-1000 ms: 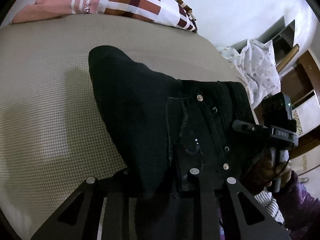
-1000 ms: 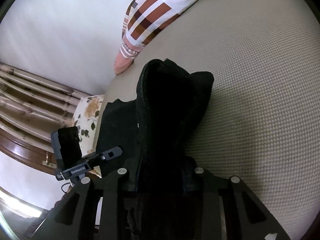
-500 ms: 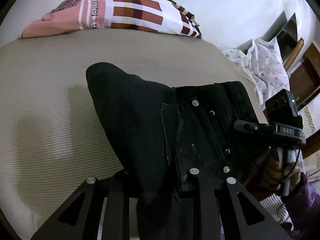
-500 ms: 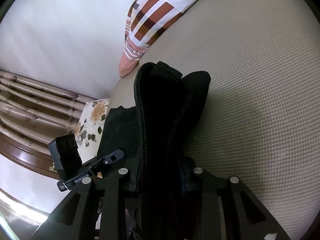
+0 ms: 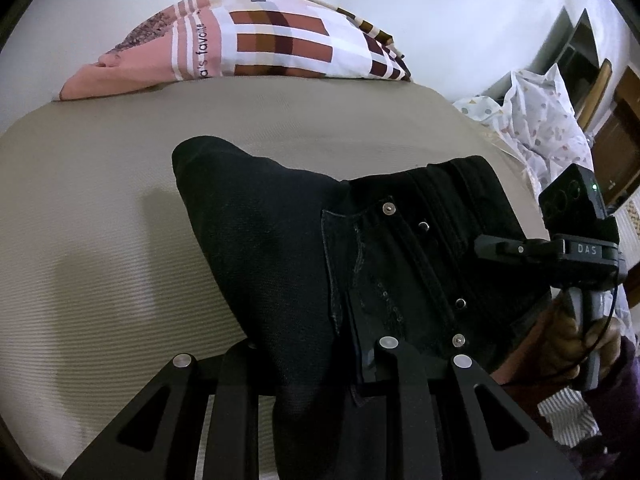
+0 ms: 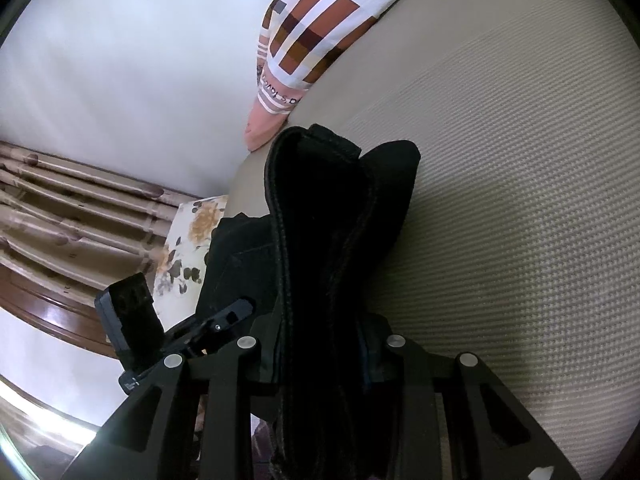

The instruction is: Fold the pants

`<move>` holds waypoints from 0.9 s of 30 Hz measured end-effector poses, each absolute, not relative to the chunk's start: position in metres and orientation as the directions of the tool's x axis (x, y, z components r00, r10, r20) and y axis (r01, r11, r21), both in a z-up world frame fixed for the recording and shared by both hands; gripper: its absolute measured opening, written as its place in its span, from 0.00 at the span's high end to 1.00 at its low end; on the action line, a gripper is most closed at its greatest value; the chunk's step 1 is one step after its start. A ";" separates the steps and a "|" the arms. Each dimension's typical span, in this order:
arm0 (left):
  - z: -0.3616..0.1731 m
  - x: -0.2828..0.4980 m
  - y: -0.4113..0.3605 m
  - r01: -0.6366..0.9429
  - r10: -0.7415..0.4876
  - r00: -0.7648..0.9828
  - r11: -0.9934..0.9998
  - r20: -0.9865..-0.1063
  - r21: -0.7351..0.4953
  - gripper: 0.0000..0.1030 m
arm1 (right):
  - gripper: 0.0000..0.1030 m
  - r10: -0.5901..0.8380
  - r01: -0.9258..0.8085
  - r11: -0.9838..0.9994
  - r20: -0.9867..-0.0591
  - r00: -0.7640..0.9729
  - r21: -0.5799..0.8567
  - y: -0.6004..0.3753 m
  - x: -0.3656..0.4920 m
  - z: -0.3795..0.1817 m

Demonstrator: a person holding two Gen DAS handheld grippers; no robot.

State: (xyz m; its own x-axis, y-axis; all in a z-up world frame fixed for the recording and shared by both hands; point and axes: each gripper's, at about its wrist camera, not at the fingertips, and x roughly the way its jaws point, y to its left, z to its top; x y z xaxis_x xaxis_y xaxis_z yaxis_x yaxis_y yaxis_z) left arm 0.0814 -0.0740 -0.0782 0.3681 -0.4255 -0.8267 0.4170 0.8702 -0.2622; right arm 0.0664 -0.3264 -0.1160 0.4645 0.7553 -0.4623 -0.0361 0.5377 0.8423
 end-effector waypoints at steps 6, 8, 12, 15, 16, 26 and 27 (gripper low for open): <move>-0.075 0.082 -0.067 0.409 -0.417 0.378 0.876 -0.826 -0.255 0.79 | 0.75 0.765 -0.035 0.525 -0.454 0.458 0.850 -0.320 0.070 -0.116; -0.074 0.081 -0.065 0.405 -0.414 0.382 0.879 -0.826 -0.253 0.79 | 0.75 0.767 -0.035 0.523 -0.453 0.454 0.852 -0.317 0.072 -0.115; -0.070 0.083 -0.058 0.394 -0.412 0.392 0.883 -0.823 -0.255 0.79 | 0.75 0.775 -0.032 0.512 -0.445 0.449 0.859 -0.311 0.075 -0.115; -0.067 0.086 -0.052 0.385 -0.411 0.400 0.887 -0.819 -0.257 0.79 | 0.75 0.781 -0.032 0.503 -0.438 0.445 0.864 -0.306 0.079 -0.113; -0.065 0.088 -0.049 0.381 -0.409 0.404 0.888 -0.818 -0.256 0.79 | 0.75 0.783 -0.032 0.500 -0.436 0.444 0.865 -0.304 0.080 -0.113; -0.046 0.110 -0.012 0.331 -0.380 0.458 0.912 -0.804 -0.242 0.79 | 0.75 0.811 -0.064 0.479 -0.413 0.415 0.876 -0.274 0.110 -0.100; -0.044 0.113 -0.008 0.324 -0.377 0.463 0.914 -0.802 -0.242 0.79 | 0.75 0.814 -0.069 0.477 -0.410 0.411 0.876 -0.269 0.114 -0.098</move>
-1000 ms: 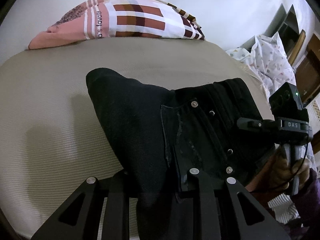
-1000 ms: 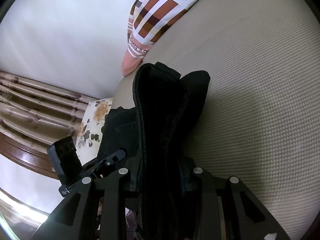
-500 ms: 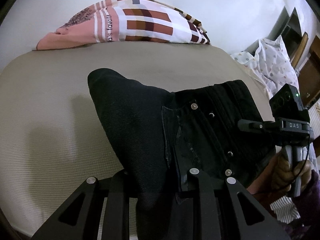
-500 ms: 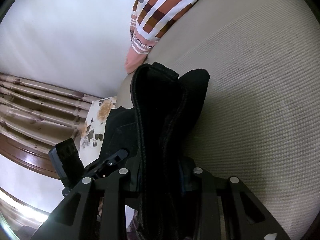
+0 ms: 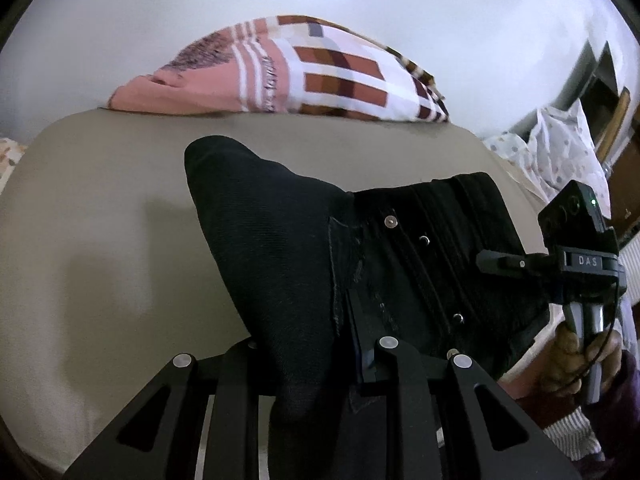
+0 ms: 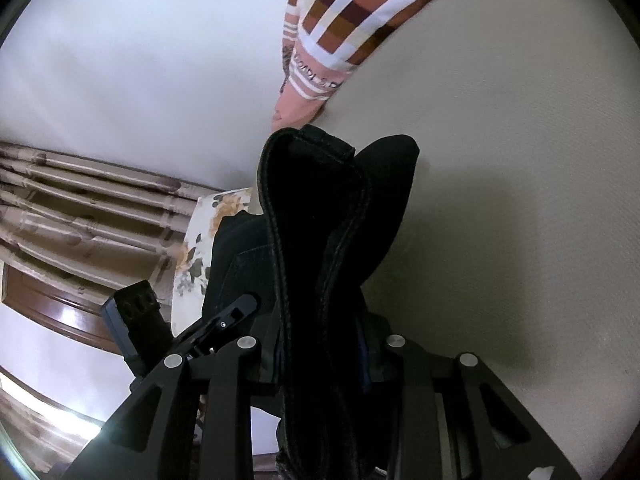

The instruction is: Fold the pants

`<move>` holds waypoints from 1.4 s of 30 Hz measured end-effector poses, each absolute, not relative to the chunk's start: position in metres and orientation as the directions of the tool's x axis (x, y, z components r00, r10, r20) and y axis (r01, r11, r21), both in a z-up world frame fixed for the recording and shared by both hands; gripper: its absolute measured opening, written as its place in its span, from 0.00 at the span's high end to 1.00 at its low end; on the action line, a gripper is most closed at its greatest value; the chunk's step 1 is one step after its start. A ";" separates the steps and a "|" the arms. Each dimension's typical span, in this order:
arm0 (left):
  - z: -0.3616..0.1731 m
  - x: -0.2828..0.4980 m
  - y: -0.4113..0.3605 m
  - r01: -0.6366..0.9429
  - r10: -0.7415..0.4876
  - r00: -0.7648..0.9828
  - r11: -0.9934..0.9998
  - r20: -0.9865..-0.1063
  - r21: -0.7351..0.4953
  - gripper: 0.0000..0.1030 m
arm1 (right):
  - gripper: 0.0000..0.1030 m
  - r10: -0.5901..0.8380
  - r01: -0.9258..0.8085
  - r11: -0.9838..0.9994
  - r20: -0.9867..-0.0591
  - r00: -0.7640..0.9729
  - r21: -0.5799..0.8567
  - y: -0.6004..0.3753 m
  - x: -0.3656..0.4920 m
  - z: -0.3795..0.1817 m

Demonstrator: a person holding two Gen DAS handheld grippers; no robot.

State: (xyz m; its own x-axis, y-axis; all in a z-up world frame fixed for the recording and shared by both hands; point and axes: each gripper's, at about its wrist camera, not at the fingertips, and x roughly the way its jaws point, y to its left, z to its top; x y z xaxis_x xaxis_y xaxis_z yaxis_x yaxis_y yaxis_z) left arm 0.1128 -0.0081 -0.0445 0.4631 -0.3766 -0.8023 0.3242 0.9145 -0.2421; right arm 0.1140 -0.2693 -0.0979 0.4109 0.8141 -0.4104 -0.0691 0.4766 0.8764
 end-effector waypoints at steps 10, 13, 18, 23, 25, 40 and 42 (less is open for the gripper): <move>-0.036 0.152 0.039 0.254 -0.337 0.512 0.938 -0.790 -0.236 0.79 | 0.75 0.842 -0.099 0.451 -0.386 0.377 0.887 -0.227 0.166 -0.087; -0.035 0.167 0.051 0.235 -0.323 0.524 0.944 -0.788 -0.231 0.79 | 0.75 0.850 -0.104 0.440 -0.376 0.369 0.892 -0.217 0.184 -0.086; -0.035 0.195 0.067 0.208 -0.295 0.546 0.954 -0.784 -0.213 0.79 | 0.75 0.861 -0.104 0.424 -0.364 0.356 0.900 -0.201 0.216 -0.089; -0.040 0.227 0.085 0.175 -0.273 0.569 0.962 -0.776 -0.209 0.79 | 0.75 0.865 -0.102 0.417 -0.360 0.350 0.903 -0.188 0.248 -0.093; -0.043 0.238 0.091 0.162 -0.269 0.575 0.963 -0.772 -0.215 0.79 | 0.75 0.865 -0.100 0.417 -0.361 0.348 0.903 -0.183 0.260 -0.094; -0.081 0.297 0.122 0.110 -0.237 0.561 0.971 -0.793 -0.213 0.79 | 0.75 0.863 -0.079 0.415 -0.364 0.349 0.907 -0.165 0.307 -0.112; -0.088 0.299 0.126 0.102 -0.238 0.557 0.970 -0.795 -0.219 0.79 | 0.75 0.862 -0.079 0.416 -0.365 0.352 0.906 -0.166 0.307 -0.114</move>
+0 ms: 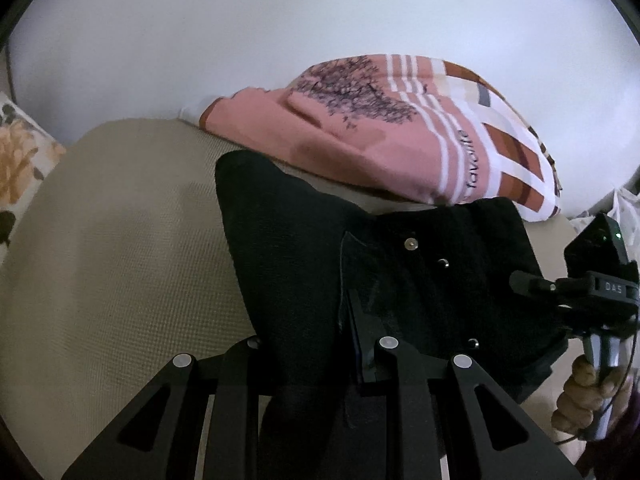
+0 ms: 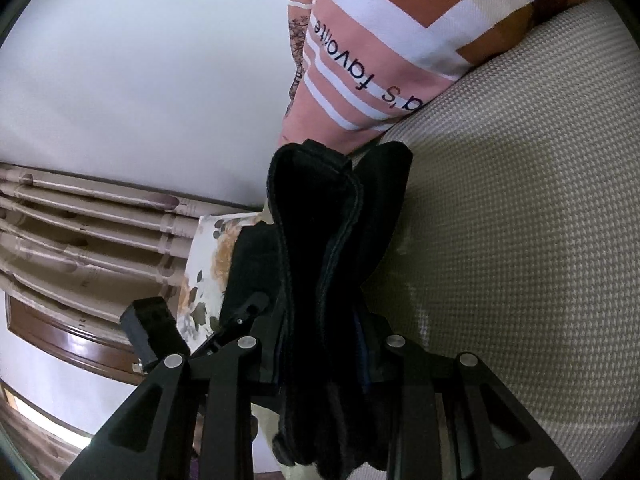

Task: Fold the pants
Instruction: 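Open both grippers and release the folded black pants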

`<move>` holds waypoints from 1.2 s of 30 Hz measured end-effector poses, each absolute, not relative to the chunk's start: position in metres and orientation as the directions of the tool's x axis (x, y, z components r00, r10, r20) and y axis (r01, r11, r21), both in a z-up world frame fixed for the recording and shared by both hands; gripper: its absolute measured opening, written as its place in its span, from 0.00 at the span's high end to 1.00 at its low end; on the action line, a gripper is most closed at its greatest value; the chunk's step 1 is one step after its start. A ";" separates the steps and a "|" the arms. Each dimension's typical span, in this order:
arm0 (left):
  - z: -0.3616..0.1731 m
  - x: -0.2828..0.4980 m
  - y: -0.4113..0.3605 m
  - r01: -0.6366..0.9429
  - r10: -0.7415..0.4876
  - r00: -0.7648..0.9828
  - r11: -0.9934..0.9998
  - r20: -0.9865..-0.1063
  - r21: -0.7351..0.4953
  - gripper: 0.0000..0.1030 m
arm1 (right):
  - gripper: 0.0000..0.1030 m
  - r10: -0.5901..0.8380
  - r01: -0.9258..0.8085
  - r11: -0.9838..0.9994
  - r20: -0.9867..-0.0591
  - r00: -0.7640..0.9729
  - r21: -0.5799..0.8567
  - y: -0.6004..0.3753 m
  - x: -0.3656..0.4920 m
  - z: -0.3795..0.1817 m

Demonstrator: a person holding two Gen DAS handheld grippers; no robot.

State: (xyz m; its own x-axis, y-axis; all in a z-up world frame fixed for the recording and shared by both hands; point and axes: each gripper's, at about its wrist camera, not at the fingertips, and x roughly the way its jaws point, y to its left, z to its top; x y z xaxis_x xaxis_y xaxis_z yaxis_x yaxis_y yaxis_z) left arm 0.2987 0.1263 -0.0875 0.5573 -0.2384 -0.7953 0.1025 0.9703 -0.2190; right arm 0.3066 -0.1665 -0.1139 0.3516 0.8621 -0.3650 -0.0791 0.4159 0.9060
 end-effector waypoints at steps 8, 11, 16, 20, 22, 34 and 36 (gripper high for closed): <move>-0.094 0.296 0.126 0.108 -0.217 0.578 0.976 -0.787 -0.190 0.77 | 0.75 0.842 -0.074 0.451 -0.396 0.366 0.889 -0.169 0.304 -0.122; -0.098 0.296 0.128 0.100 -0.207 0.580 0.978 -0.788 -0.184 0.72 | 0.75 0.829 -0.078 0.476 -0.418 0.371 0.876 -0.168 0.305 -0.123; -0.107 0.297 0.135 0.066 -0.186 0.581 0.981 -0.793 -0.182 0.59 | 0.75 0.772 -0.110 0.582 -0.504 0.387 0.806 -0.161 0.307 -0.118; -0.117 0.296 0.140 0.041 -0.163 0.585 0.984 -0.794 -0.171 0.46 | 0.75 0.709 -0.135 0.670 -0.575 0.409 0.730 -0.153 0.305 -0.115; -0.124 0.295 0.144 0.022 -0.147 0.590 0.986 -0.794 -0.166 0.40 | 0.74 0.680 -0.140 0.703 -0.600 0.422 0.697 -0.149 0.303 -0.115; -0.128 0.283 0.141 0.006 -0.060 0.666 0.997 -0.744 -0.075 0.29 | 0.55 0.491 -0.156 0.857 -0.684 0.540 0.492 -0.128 0.291 -0.109; -0.128 0.281 0.140 0.005 -0.051 0.671 0.998 -0.739 -0.065 0.28 | 0.47 0.458 -0.148 0.875 -0.690 0.560 0.461 -0.124 0.290 -0.107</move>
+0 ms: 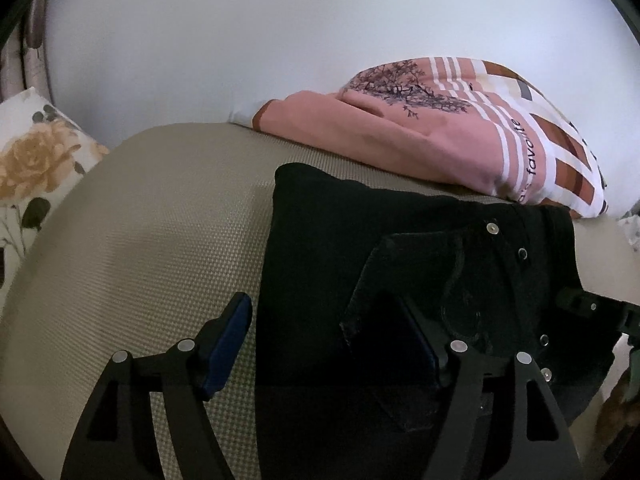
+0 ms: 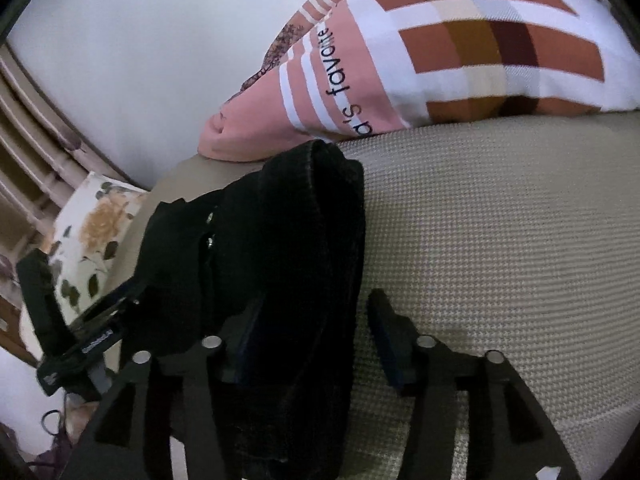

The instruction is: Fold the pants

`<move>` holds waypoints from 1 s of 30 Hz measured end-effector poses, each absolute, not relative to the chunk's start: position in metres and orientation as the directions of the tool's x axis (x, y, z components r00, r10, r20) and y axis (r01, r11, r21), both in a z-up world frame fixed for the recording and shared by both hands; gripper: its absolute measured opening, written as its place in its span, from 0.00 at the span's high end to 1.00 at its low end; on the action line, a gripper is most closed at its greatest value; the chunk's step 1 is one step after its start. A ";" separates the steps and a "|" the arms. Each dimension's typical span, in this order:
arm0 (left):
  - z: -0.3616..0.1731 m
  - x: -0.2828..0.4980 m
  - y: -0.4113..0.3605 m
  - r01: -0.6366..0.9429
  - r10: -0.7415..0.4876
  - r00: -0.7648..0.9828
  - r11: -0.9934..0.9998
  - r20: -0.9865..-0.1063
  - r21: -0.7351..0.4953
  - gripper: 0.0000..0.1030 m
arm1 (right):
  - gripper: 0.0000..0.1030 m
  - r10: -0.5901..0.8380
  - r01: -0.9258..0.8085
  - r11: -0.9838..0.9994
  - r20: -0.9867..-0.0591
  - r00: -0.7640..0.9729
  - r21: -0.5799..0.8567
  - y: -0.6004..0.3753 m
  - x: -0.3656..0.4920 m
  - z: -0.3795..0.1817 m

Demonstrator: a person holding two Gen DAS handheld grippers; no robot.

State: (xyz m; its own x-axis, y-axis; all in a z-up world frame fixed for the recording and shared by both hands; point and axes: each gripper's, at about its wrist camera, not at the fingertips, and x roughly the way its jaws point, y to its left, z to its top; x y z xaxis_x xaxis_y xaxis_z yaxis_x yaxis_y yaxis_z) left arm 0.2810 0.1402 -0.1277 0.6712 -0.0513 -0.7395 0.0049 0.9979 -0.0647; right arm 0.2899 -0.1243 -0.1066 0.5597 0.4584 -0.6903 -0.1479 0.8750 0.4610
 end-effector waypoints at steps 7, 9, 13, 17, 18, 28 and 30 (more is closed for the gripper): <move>-0.122 0.271 0.137 -0.038 0.022 0.708 0.999 -0.706 -0.006 0.28 | 0.36 0.398 -0.147 0.900 -0.635 0.662 0.411 -0.123 0.270 -0.086; -0.118 0.268 0.135 -0.052 0.051 0.720 0.998 -0.693 0.019 0.27 | 0.30 0.366 -0.159 0.917 -0.615 0.698 0.365 -0.119 0.261 -0.073; -0.109 0.260 0.133 -0.081 0.086 0.743 0.996 -0.664 0.038 0.23 | 0.11 0.346 -0.206 0.933 -0.572 0.744 0.296 -0.105 0.240 -0.053; -0.092 0.246 0.131 -0.093 0.082 0.766 0.996 -0.637 0.016 0.22 | 0.07 0.322 -0.217 0.944 -0.565 0.759 0.247 -0.093 0.219 -0.045; -0.087 0.243 0.130 -0.093 0.076 0.773 0.996 -0.630 0.006 0.22 | 0.07 0.332 -0.222 0.941 -0.567 0.753 0.256 -0.092 0.216 -0.044; -0.015 0.180 0.107 -0.058 0.047 0.868 0.998 -0.494 -0.006 0.10 | 0.03 0.311 -0.212 0.948 -0.545 0.778 0.238 -0.085 0.171 -0.020; 0.002 0.165 0.100 -0.054 0.053 0.885 0.999 -0.462 0.011 0.08 | 0.03 0.299 -0.204 0.951 -0.529 0.794 0.233 -0.090 0.160 -0.010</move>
State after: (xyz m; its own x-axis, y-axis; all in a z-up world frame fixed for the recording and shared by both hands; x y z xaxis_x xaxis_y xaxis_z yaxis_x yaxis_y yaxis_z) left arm 0.1651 0.0998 0.0017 0.8853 0.0526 -0.4620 -0.0536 0.9985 0.0110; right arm 0.1597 -0.0897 -0.0104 0.7941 0.2995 -0.5290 -0.2035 0.9510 0.2329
